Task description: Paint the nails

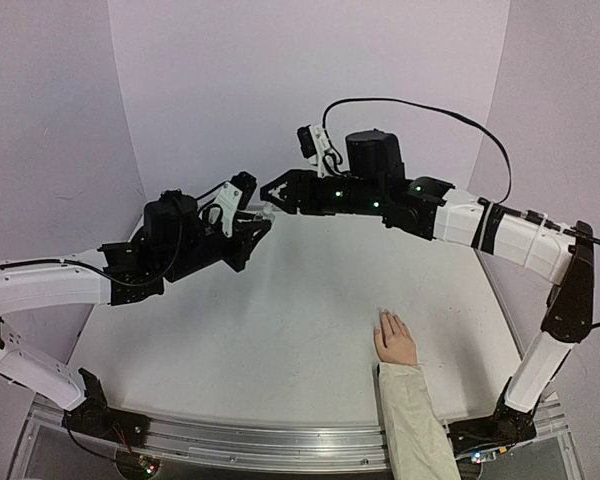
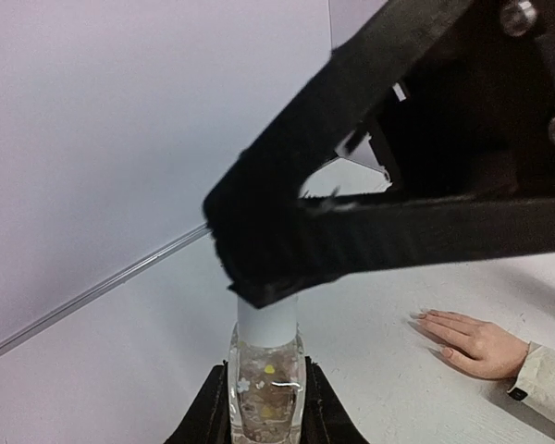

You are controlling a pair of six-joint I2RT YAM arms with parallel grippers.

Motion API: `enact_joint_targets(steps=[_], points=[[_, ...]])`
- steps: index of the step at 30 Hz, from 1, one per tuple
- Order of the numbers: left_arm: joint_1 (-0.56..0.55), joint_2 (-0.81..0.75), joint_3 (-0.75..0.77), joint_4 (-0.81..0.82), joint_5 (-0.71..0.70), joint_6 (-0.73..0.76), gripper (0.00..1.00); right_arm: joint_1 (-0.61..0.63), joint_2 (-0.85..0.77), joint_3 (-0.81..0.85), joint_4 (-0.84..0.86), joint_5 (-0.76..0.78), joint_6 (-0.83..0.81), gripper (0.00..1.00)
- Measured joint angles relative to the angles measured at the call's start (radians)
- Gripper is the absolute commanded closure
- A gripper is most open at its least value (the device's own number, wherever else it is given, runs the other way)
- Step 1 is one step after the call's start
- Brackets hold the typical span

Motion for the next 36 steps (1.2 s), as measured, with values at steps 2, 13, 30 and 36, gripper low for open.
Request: enact_joint_targets(steps=[2,13,30,36], points=[[-0.001,0.004,0.002,-0.002,-0.008,0.000,1.00,0.002,0.025,0.013,0.000,0.006,0.007,0.61],[-0.001,0.018,0.008,-0.020,-0.014,-0.017,1.00,0.008,0.060,0.019,0.007,-0.001,0.014,1.00],[0.167,0.010,-0.005,0.221,1.199,-0.331,1.00,-0.064,-0.093,-0.074,-0.026,-0.875,-0.484,1.00],[0.164,0.008,-0.031,0.237,1.086,-0.318,1.00,-0.071,-0.112,-0.103,-0.032,-0.798,-0.507,0.31]])
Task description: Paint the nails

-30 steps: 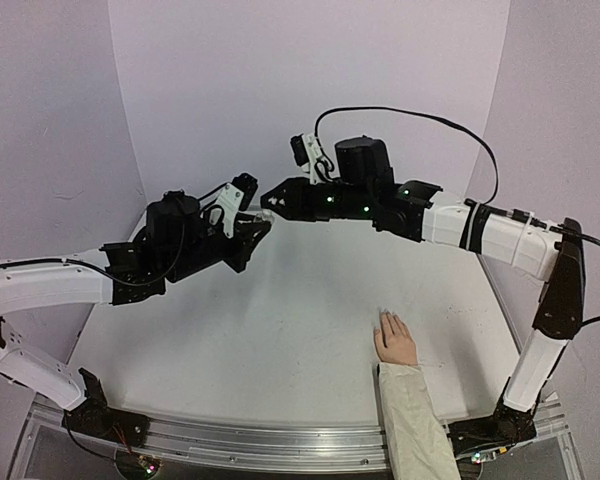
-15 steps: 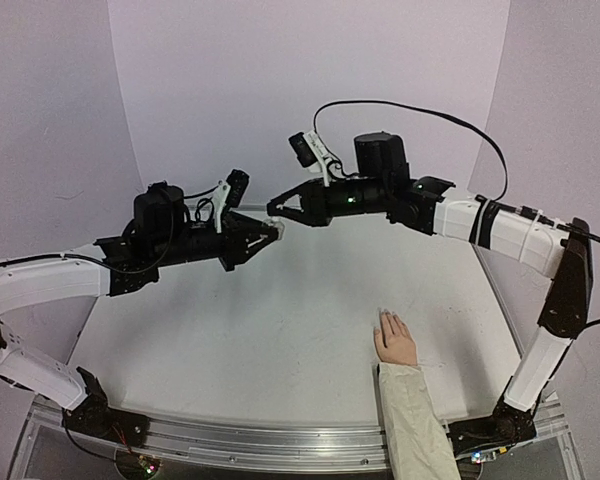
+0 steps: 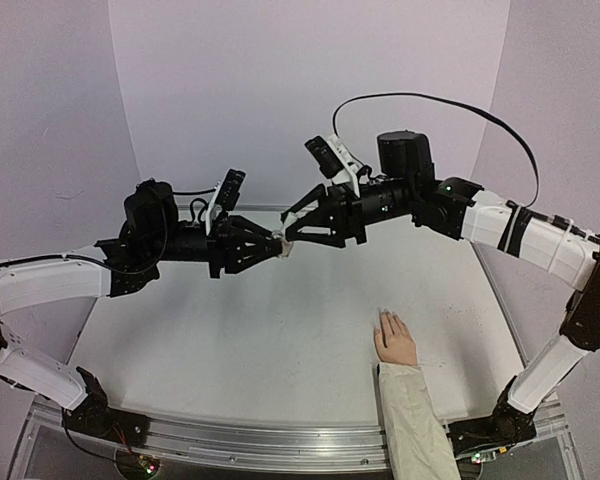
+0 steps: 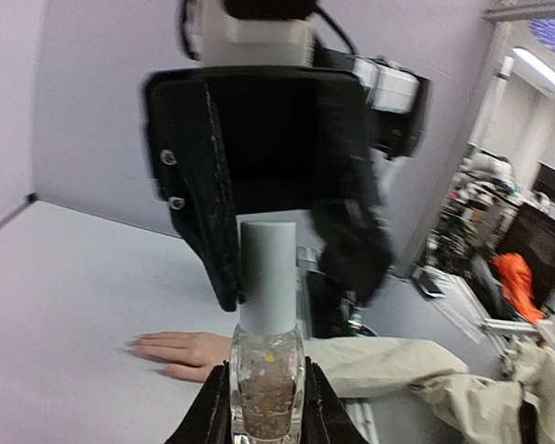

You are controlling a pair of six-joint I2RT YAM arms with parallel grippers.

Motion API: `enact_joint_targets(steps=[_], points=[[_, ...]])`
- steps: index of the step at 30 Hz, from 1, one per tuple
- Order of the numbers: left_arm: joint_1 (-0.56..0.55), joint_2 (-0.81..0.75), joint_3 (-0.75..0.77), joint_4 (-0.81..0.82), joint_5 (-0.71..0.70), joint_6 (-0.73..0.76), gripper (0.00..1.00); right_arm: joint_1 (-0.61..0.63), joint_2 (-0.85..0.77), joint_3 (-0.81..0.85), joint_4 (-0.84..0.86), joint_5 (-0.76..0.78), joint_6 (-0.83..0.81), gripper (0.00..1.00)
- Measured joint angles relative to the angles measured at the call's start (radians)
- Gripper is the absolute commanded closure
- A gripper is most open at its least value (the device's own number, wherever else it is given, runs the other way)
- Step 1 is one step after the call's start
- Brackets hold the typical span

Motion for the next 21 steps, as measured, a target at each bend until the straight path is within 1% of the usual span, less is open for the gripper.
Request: enact_joint_targets(steps=[1,3,5,7,9,11,14,16,21], points=[[0.004,-0.002,-0.010,-0.001,-0.066,0.008,1.00,-0.004,-0.006,-0.010,-0.006,0.036,-0.001,0.24],[0.011,-0.007,-0.021,-0.017,-0.208,0.039,1.00,-0.010,-0.024,-0.029,-0.023,0.138,0.011,0.16],[0.006,-0.018,-0.022,-0.056,-0.369,0.083,1.00,-0.009,-0.036,-0.033,-0.030,0.266,0.037,0.13],[-0.014,-0.029,-0.022,-0.084,-0.516,0.129,1.00,-0.009,-0.043,-0.033,-0.029,0.391,0.078,0.13],[-0.052,-0.040,-0.022,-0.107,-0.660,0.182,1.00,-0.009,-0.045,-0.031,-0.029,0.494,0.129,0.14],[-0.094,-0.045,-0.022,-0.114,-0.773,0.225,1.00,-0.009,-0.042,-0.029,-0.029,0.568,0.192,0.17],[-0.147,-0.046,-0.022,-0.129,-0.924,0.281,1.00,-0.006,-0.023,-0.002,-0.025,0.643,0.281,0.26],[-0.161,-0.046,-0.022,-0.136,-0.982,0.298,1.00,0.001,-0.003,0.017,-0.015,0.677,0.333,0.31],[-0.166,-0.037,-0.022,-0.144,-1.092,0.317,1.00,0.036,0.061,0.066,0.008,0.729,0.438,0.36]])
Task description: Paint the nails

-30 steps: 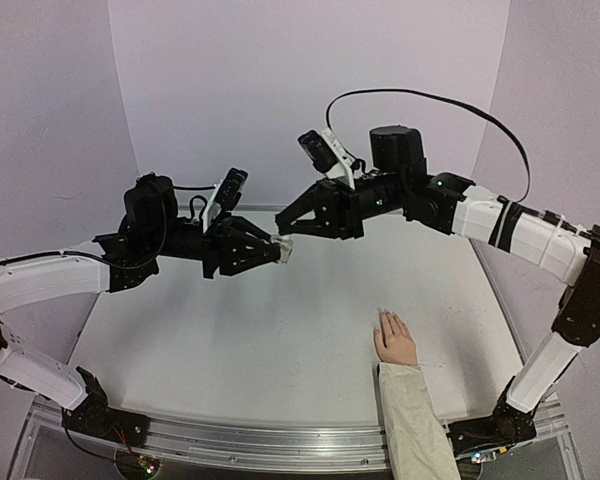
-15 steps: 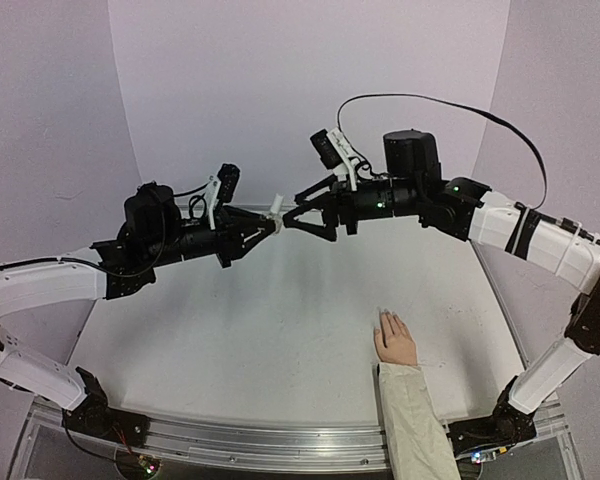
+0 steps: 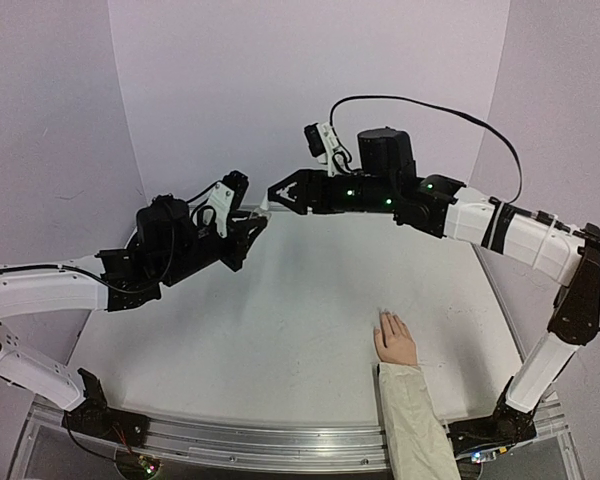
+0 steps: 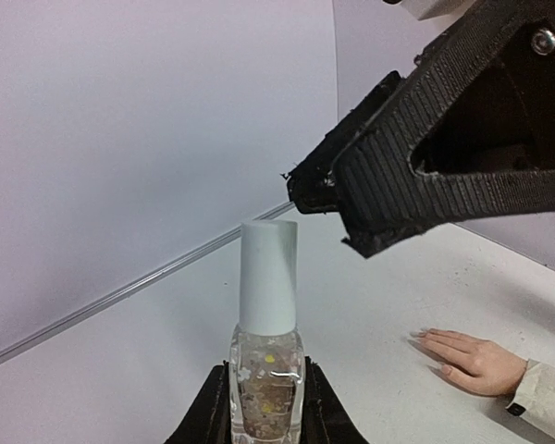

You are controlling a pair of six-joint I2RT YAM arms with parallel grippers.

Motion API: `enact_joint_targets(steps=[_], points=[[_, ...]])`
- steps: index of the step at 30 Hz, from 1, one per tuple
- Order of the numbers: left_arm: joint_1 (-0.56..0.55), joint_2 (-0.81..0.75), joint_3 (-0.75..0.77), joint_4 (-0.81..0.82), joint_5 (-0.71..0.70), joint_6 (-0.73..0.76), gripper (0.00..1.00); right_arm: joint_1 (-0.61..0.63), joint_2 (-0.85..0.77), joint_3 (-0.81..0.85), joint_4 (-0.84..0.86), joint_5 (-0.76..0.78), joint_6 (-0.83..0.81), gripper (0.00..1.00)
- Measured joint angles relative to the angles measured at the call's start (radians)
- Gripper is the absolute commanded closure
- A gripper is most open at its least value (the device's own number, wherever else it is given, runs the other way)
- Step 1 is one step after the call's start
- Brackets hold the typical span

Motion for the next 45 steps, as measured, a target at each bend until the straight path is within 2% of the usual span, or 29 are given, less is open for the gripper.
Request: enact_joint_targets(steps=[4,8,12,16,22,24,27,31,34,37,39,40,42,45], points=[[0.000,0.011,0.000,-0.006,-0.038,0.000,1.00,0.017,0.053,0.035,0.011,0.020,0.051,0.43],[-0.001,0.018,0.000,-0.007,-0.048,0.000,1.00,0.024,0.099,0.061,0.021,0.024,0.086,0.62],[-0.001,0.018,0.000,-0.007,-0.053,0.000,1.00,0.026,0.132,0.084,0.024,0.019,0.107,0.76],[-0.001,0.018,0.000,-0.014,-0.056,-0.003,1.00,0.028,0.140,0.095,0.031,0.006,0.119,0.80],[0.011,0.017,0.000,-0.017,-0.015,-0.041,1.00,0.014,0.151,0.101,0.044,-0.068,0.066,0.97],[0.042,0.011,0.000,-0.019,0.073,-0.080,1.00,0.004,0.151,0.101,0.045,-0.113,0.009,1.00],[0.120,-0.002,0.000,-0.022,0.316,-0.140,1.00,-0.022,0.140,0.085,0.063,-0.241,-0.106,1.00],[0.188,-0.009,-0.001,-0.011,0.732,-0.204,1.00,-0.056,0.088,0.031,0.040,-0.547,-0.310,1.00],[0.195,-0.015,-0.001,0.026,0.968,-0.240,1.00,-0.046,0.036,0.000,0.012,-0.700,-0.402,1.00],[0.191,-0.019,0.000,0.056,1.104,-0.259,1.00,-0.024,-0.003,-0.024,0.001,-0.747,-0.457,1.00],[0.188,-0.023,0.000,0.067,1.144,-0.265,1.00,-0.013,-0.015,-0.031,-0.002,-0.758,-0.479,1.00],[0.188,-0.023,0.000,0.071,1.150,-0.266,1.00,-0.011,-0.016,-0.031,-0.002,-0.759,-0.483,0.91],[0.188,-0.023,0.000,0.071,1.145,-0.266,1.00,-0.011,-0.016,-0.031,-0.003,-0.752,-0.484,0.52],[0.193,-0.024,0.000,0.083,1.093,-0.261,1.00,-0.011,-0.021,-0.032,-0.028,-0.689,-0.462,0.29]])
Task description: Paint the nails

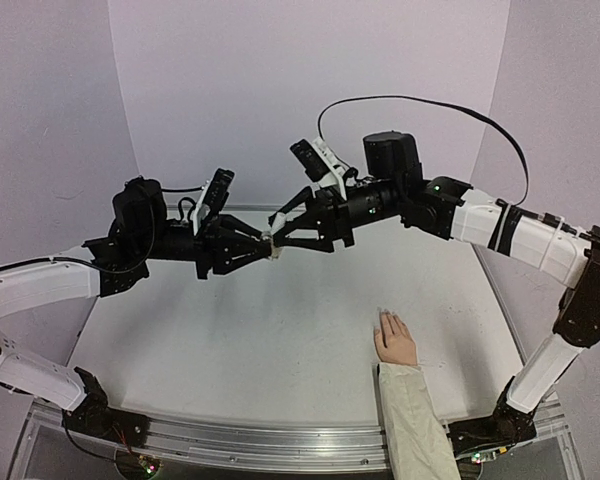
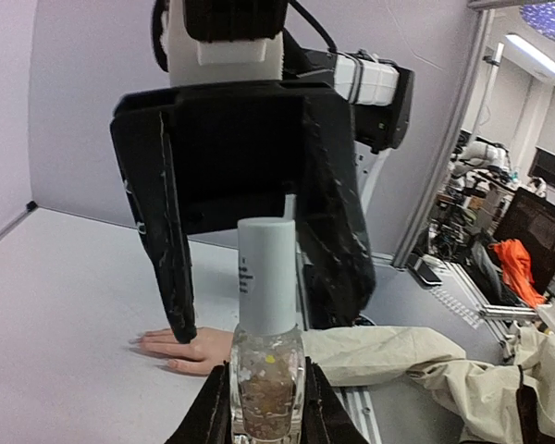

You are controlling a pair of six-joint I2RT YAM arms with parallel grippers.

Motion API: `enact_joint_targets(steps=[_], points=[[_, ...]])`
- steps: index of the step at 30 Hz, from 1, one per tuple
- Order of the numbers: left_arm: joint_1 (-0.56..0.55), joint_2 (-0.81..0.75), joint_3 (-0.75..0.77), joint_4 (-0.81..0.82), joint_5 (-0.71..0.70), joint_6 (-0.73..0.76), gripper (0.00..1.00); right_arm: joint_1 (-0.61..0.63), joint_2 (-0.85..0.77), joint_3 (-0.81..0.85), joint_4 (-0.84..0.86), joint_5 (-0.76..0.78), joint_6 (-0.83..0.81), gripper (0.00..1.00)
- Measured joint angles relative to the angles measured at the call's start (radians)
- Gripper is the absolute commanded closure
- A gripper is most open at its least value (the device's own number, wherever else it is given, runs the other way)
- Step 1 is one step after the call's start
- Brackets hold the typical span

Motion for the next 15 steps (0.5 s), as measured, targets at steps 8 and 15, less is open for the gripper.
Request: enact_joint_targets(steps=[8,15], points=[[-0.029,-0.043,-0.035,-0.040,-0.417,0.143,1.00,-0.006,-0.013,0.008,-0.116,0.417,0.170,0.15],[-0.113,-0.043,-0.046,-0.065,-0.716,0.282,1.00,-0.009,-0.022,0.008,-0.108,0.531,0.365,0.30]])
